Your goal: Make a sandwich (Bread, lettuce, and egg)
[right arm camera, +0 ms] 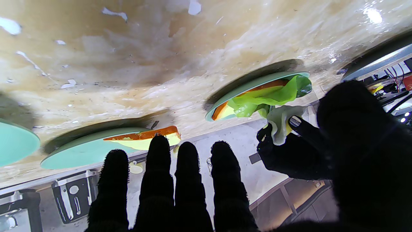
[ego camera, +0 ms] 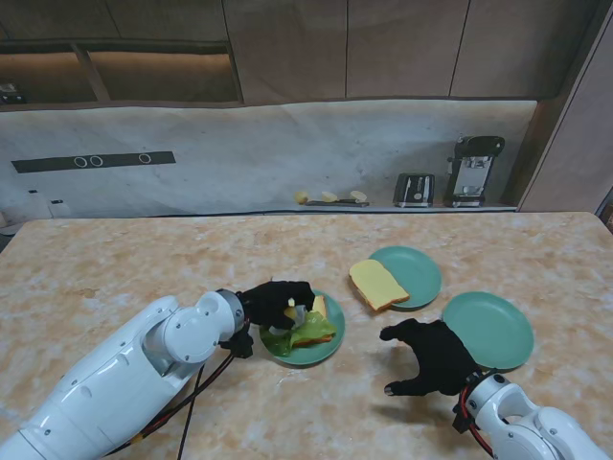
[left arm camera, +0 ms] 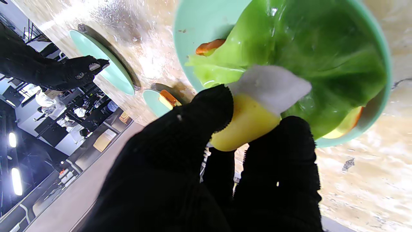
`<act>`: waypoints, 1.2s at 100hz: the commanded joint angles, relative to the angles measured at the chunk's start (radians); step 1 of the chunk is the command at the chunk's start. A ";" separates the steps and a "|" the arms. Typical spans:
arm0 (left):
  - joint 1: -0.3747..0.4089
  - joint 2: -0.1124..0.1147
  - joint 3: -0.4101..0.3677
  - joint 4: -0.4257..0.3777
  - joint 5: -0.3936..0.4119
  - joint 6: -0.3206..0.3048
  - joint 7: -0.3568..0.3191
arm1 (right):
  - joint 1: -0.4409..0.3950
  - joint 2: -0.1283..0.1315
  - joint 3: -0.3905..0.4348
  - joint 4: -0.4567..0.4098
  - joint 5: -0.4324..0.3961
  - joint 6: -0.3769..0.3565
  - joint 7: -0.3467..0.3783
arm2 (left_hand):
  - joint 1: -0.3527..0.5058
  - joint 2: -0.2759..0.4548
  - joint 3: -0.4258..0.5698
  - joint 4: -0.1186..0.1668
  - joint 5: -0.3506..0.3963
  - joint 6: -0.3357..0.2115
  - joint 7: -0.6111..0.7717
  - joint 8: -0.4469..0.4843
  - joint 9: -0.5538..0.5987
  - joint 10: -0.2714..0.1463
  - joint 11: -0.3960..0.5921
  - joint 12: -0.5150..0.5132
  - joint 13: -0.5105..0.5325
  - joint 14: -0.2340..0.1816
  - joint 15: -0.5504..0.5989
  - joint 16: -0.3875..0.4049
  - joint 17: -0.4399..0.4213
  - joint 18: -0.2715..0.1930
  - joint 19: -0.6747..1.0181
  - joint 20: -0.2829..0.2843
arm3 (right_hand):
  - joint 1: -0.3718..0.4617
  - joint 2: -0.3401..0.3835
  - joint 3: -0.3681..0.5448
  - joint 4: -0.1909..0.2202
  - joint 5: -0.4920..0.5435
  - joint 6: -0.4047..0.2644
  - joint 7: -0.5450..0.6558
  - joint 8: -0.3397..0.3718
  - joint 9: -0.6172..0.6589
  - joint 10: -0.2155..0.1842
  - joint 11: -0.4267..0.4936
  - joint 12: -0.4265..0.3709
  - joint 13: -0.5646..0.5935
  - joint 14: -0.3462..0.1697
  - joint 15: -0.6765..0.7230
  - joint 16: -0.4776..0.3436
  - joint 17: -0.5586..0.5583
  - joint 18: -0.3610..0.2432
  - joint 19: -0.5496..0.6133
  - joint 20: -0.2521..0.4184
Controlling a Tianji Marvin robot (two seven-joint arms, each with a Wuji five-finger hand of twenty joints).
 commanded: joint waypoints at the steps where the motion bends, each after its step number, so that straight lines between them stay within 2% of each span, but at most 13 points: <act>1: -0.006 -0.001 0.007 0.001 0.001 0.006 -0.020 | -0.007 -0.006 -0.003 0.002 -0.003 0.001 0.014 | 0.012 0.009 -0.002 0.017 -0.032 -0.006 -0.018 -0.010 -0.025 0.000 0.014 -0.015 -0.013 -0.001 0.004 -0.012 -0.012 -0.035 -0.002 0.022 | -0.028 0.003 0.011 0.031 -0.009 -0.015 -0.002 -0.005 0.012 -0.019 -0.005 -0.741 -0.016 -0.018 -0.007 0.022 -0.016 -0.002 -0.015 0.021; 9: -0.013 -0.003 0.017 0.010 0.006 0.007 -0.015 | -0.007 -0.006 -0.002 0.003 -0.005 0.002 0.014 | -0.003 0.013 0.010 0.018 -0.039 -0.007 -0.028 -0.016 -0.057 0.004 0.031 -0.053 -0.042 0.000 0.007 -0.036 -0.033 -0.035 -0.011 0.024 | -0.029 0.003 0.010 0.031 -0.008 -0.014 -0.003 -0.005 0.013 -0.018 -0.006 -0.741 -0.016 -0.017 -0.007 0.022 -0.017 -0.001 -0.016 0.021; 14: -0.019 -0.001 0.025 0.013 0.011 0.009 -0.018 | -0.007 -0.006 -0.002 0.003 -0.005 0.003 0.015 | -0.031 0.039 0.010 0.024 -0.049 -0.005 -0.051 -0.035 -0.102 0.008 0.035 -0.139 -0.087 -0.004 0.005 -0.097 -0.057 -0.039 -0.026 0.027 | -0.028 0.003 0.011 0.031 -0.007 -0.015 -0.003 -0.005 0.013 -0.018 -0.006 -0.742 -0.016 -0.017 -0.007 0.022 -0.017 -0.002 -0.016 0.021; 24: -0.025 -0.002 0.033 0.016 0.002 0.017 -0.025 | -0.009 -0.006 0.001 0.001 -0.008 0.003 0.015 | -0.053 0.054 0.011 0.030 -0.052 -0.001 -0.075 -0.054 -0.120 0.008 0.037 -0.177 -0.111 -0.008 0.013 -0.119 -0.075 -0.039 -0.031 0.029 | -0.028 0.003 0.010 0.031 -0.006 -0.014 -0.004 -0.006 0.013 -0.018 -0.007 -0.742 -0.016 -0.016 -0.007 0.022 -0.018 -0.001 -0.016 0.022; 27: -0.024 -0.001 0.034 0.015 0.003 0.016 -0.026 | -0.010 -0.006 0.002 0.001 -0.007 0.004 0.015 | -0.068 0.064 0.012 0.035 -0.053 0.000 -0.106 -0.086 -0.139 0.009 0.053 -0.277 -0.129 -0.011 0.024 -0.159 -0.085 -0.040 -0.036 0.029 | -0.026 0.003 0.011 0.031 -0.005 -0.014 -0.004 -0.006 0.014 -0.018 -0.007 -0.742 -0.016 -0.017 -0.007 0.022 -0.017 -0.002 -0.016 0.022; 34: -0.023 0.001 0.031 0.012 0.006 0.009 -0.032 | -0.009 -0.006 0.003 0.002 -0.009 0.003 0.013 | -0.100 0.103 -0.016 0.066 -0.061 -0.002 -0.175 -0.166 -0.166 0.011 0.030 -0.342 -0.181 -0.015 0.020 -0.292 -0.125 -0.039 -0.049 0.038 | -0.027 0.003 0.010 0.031 -0.004 -0.013 -0.004 -0.006 0.015 -0.018 -0.007 -0.742 -0.014 -0.017 -0.006 0.022 -0.016 -0.001 -0.016 0.022; 55: -0.003 0.023 0.005 -0.030 0.031 -0.024 -0.092 | -0.001 -0.006 -0.002 0.008 -0.002 0.000 0.016 | -0.149 0.168 -0.190 0.047 -0.060 -0.003 -0.397 -0.369 -0.252 0.023 -0.119 -0.474 -0.275 -0.017 -0.130 -0.435 -0.238 -0.029 -0.137 0.039 | -0.029 0.003 0.010 0.031 -0.004 -0.014 -0.005 -0.006 0.014 -0.019 -0.007 -0.742 -0.014 -0.019 -0.007 0.022 -0.016 -0.001 -0.017 0.022; 69: 0.029 0.023 -0.029 -0.059 0.071 -0.027 -0.071 | 0.004 -0.006 -0.006 0.009 -0.003 -0.001 0.014 | -0.159 0.203 -0.320 0.032 -0.036 0.012 -0.476 -0.451 -0.276 0.042 -0.195 -0.570 -0.310 -0.014 -0.224 -0.540 -0.290 -0.001 -0.241 -0.024 | -0.028 0.003 0.010 0.031 -0.005 -0.013 -0.005 -0.006 0.014 -0.017 -0.007 -0.742 -0.015 -0.019 -0.007 0.021 -0.016 -0.001 -0.016 0.022; 80: 0.069 0.023 -0.078 -0.093 0.080 -0.024 -0.058 | 0.011 -0.005 -0.003 0.007 -0.006 -0.006 0.017 | -0.161 0.269 -0.476 0.030 -0.035 0.012 -0.496 -0.477 -0.292 0.047 -0.243 -0.642 -0.334 -0.007 -0.295 -0.624 -0.326 0.024 -0.364 -0.133 | -0.024 0.002 0.010 0.031 -0.004 -0.011 -0.005 -0.006 0.015 -0.017 -0.006 -0.742 -0.012 -0.016 -0.006 0.022 -0.008 0.000 -0.013 0.023; 88: 0.102 0.026 -0.128 -0.114 0.071 -0.053 -0.062 | 0.023 -0.005 0.001 0.006 -0.010 -0.013 0.018 | -0.206 0.385 -0.613 0.021 -0.068 -0.008 -0.529 -0.490 -0.303 0.049 -0.239 -0.643 -0.340 -0.013 -0.291 -0.623 -0.345 0.025 -0.394 -0.176 | -0.018 0.002 0.009 0.031 -0.001 -0.008 -0.002 -0.005 0.015 -0.016 -0.004 -0.741 -0.012 -0.016 -0.004 0.022 -0.004 0.000 -0.011 0.023; 99: 0.170 0.030 -0.206 -0.153 0.065 -0.076 -0.069 | 0.051 -0.003 0.004 0.011 -0.021 -0.027 0.022 | -0.269 0.418 -0.636 0.016 -0.047 0.000 -0.541 -0.488 -0.316 0.042 -0.278 -0.660 -0.360 -0.019 -0.338 -0.648 -0.366 0.030 -0.462 -0.219 | -0.008 0.002 0.005 0.030 -0.002 -0.006 0.000 -0.004 0.012 -0.014 -0.003 -0.741 -0.013 -0.013 -0.003 0.022 -0.001 -0.003 -0.008 0.023; 108: 0.230 0.022 -0.263 -0.170 0.068 -0.111 -0.014 | 0.086 0.000 0.001 0.026 -0.027 -0.039 0.032 | -0.282 0.412 -0.634 0.014 -0.020 -0.003 -0.546 -0.490 -0.290 0.041 -0.307 -0.705 -0.334 -0.018 -0.377 -0.695 -0.358 0.043 -0.505 -0.270 | -0.001 0.003 0.000 0.029 -0.004 -0.002 0.002 -0.003 0.005 -0.012 -0.008 -0.743 -0.018 -0.012 -0.010 0.018 -0.002 -0.008 -0.020 0.014; 120: 0.302 0.022 -0.327 -0.201 0.063 -0.132 -0.002 | 0.138 0.005 -0.011 0.057 -0.044 -0.051 0.042 | -0.286 0.416 -0.633 0.015 -0.041 -0.011 -0.543 -0.488 -0.287 0.046 -0.325 -0.749 -0.342 -0.022 -0.417 -0.745 -0.369 0.044 -0.549 -0.324 | 0.009 0.004 -0.007 0.028 -0.008 -0.003 0.004 -0.002 -0.001 -0.010 -0.012 -0.744 -0.021 -0.010 -0.019 0.012 0.003 -0.012 -0.029 0.004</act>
